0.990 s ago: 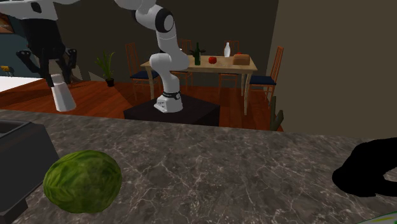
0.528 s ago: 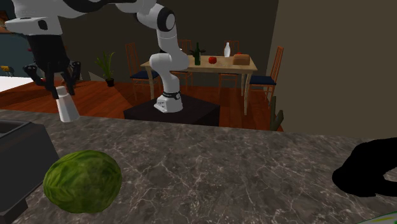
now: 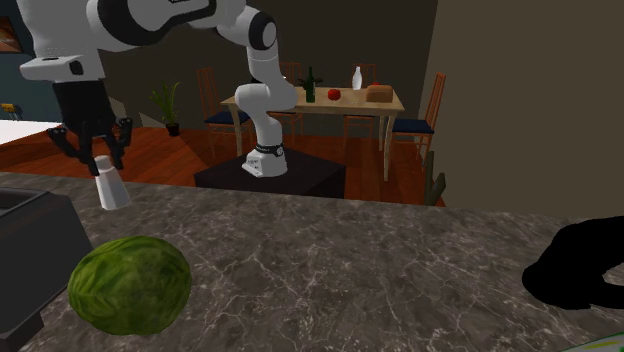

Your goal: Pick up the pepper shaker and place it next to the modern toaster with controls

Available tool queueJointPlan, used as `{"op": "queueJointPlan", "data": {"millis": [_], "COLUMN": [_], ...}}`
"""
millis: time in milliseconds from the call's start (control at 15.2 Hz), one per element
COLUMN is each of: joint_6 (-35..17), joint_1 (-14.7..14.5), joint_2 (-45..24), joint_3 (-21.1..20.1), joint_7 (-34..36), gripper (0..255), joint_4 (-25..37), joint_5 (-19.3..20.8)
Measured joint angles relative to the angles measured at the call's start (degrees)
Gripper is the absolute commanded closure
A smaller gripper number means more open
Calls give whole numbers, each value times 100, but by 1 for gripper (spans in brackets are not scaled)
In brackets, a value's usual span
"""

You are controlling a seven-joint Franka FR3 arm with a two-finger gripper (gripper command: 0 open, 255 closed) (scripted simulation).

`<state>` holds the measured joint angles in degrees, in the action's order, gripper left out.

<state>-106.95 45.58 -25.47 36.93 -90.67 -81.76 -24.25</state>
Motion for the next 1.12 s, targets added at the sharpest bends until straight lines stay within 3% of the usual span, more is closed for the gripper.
{"op": "queueJointPlan", "data": {"millis": [1122], "joint_6": [-1123], "joint_1": [-60], "joint_2": [-237], "joint_3": [-142], "joint_7": [-338], "gripper": [255], "joint_4": [-972], "joint_5": [-281]}}
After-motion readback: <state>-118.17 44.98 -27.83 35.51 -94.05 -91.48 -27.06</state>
